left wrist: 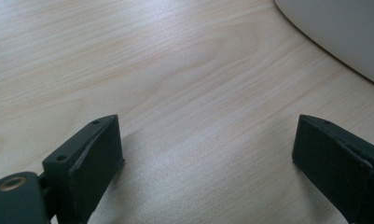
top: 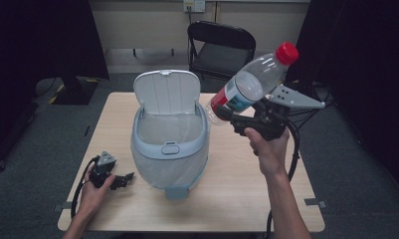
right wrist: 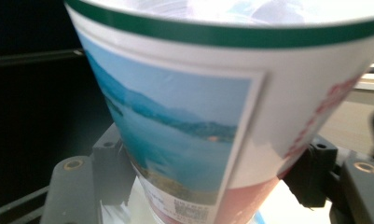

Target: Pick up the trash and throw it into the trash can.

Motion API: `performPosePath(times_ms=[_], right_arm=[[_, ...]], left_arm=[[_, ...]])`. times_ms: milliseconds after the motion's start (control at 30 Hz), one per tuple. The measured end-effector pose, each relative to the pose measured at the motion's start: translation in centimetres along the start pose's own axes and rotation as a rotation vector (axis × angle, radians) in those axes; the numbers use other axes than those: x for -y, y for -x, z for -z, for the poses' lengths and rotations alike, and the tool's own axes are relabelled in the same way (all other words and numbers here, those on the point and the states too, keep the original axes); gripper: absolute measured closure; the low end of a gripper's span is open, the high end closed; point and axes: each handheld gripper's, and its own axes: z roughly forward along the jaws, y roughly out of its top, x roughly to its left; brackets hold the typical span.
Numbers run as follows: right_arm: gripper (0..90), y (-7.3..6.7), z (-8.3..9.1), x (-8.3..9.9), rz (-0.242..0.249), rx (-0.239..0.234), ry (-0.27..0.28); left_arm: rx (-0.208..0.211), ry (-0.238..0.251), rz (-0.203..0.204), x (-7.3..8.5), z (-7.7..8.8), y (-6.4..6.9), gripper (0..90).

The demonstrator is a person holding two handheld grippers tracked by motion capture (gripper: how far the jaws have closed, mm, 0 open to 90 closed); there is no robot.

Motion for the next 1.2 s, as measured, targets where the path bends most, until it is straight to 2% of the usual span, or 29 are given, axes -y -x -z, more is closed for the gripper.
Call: performPosePath(times_ms=[167,267,433,567,600,733,800,900,1067,1167,1200], right_arm=[[29.3,-0.9,-3.0,-0.9,-0.034,-0.107,0.016],[28.9,-1.4,-5.3,-0.5,-0.062,-0.157,-0.014],[28.1,-2.2,-8.8,0.9,-0.055,-0.189,-0.095],[27.5,-2.3,-10.4,1.9,-0.057,-0.193,-0.137],[27.3,-2.4,-10.8,2.3,-0.041,-0.2,-0.154],[24.4,-2.2,-11.1,3.1,-0.037,-0.195,-0.204],[21.4,-1.9,-10.8,3.4,-0.033,-0.177,-0.213],[22.5,-1.4,-10.2,3.7,-0.052,-0.167,-0.228],[24.8,-0.8,-9.3,4.0,-0.059,-0.148,-0.223],[27.8,-0.4,-8.6,3.9,-0.064,-0.129,-0.203],[31.5,-0.2,-8.5,3.9,-0.063,-0.129,-0.198]], left_arm=[[0.0,0.0,0.0,0.0,0.0,0.0,7.9],[0.0,-0.001,-0.001,0.0,0.0,0.0,7.9],[0.0,0.0,0.0,0.0,0.0,0.0,7.9],[0.0,0.0,0.0,0.0,0.0,0.0,7.9],[0.0,0.0,-0.001,0.0,0.0,0.0,7.9],[0.0,0.0,0.0,0.0,0.0,0.0,7.9],[0.0,0.0,0.0,0.0,0.0,0.0,7.9],[0.0,0.0,-0.001,0.0,0.0,0.0,7.9],[0.001,-0.002,-0.003,0.0,0.0,0.0,7.5],[0.001,-0.001,-0.001,0.0,0.0,0.0,7.4],[0.0,-0.003,-0.003,0.0,0.0,0.0,7.5]])
